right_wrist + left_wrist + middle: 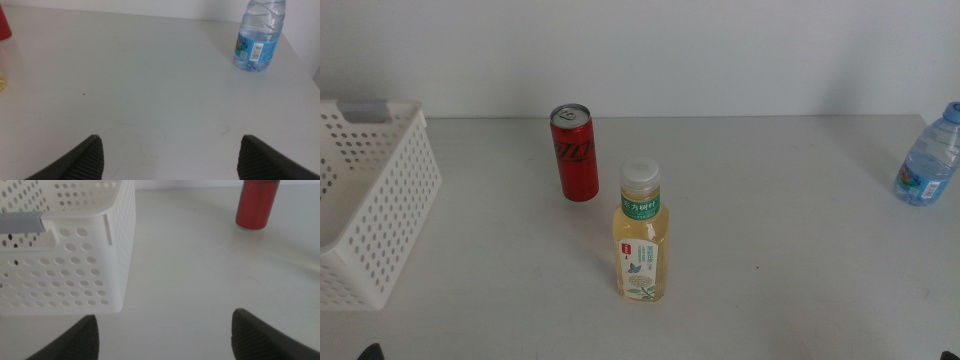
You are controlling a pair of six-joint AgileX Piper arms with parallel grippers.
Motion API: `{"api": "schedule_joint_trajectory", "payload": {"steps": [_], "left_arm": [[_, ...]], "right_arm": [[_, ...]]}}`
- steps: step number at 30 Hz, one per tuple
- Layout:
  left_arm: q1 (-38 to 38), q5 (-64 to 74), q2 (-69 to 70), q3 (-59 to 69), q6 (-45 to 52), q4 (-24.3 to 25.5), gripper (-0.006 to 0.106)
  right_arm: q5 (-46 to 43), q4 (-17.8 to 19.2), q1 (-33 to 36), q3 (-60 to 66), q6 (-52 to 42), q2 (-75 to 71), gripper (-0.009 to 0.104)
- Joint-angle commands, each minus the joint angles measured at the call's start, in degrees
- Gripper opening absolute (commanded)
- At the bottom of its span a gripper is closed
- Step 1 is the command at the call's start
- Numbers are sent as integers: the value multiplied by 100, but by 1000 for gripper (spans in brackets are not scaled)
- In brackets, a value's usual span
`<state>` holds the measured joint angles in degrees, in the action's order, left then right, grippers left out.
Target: Use arms to grab the bottles and put them into the dustbin to the left of the table.
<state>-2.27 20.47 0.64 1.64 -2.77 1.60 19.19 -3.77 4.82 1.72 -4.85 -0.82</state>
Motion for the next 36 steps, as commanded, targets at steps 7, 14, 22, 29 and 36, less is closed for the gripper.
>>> {"api": "schedule_joint_trajectory", "payload": {"steps": [7,14,22,29,36], "left_arm": [[-215,-1419,-718,-406,-83,-18,88],[-800,-2197,-1971,-935,-72,-14,88],[-1139,-4377,-3574,-1004,-58,-19,88],[-1139,-6187,-5280,-1004,-63,-19,88],[-1139,-7586,-6693,-1004,-63,-19,88]], "right_arm": [[-386,47,-33,-62,-65,-120,75],[-386,47,-33,-62,-65,-120,75],[-381,47,-33,-62,-65,-120,75],[-381,47,-33,-62,-65,-120,75],[-381,47,-33,-62,-65,-120,75]]}}
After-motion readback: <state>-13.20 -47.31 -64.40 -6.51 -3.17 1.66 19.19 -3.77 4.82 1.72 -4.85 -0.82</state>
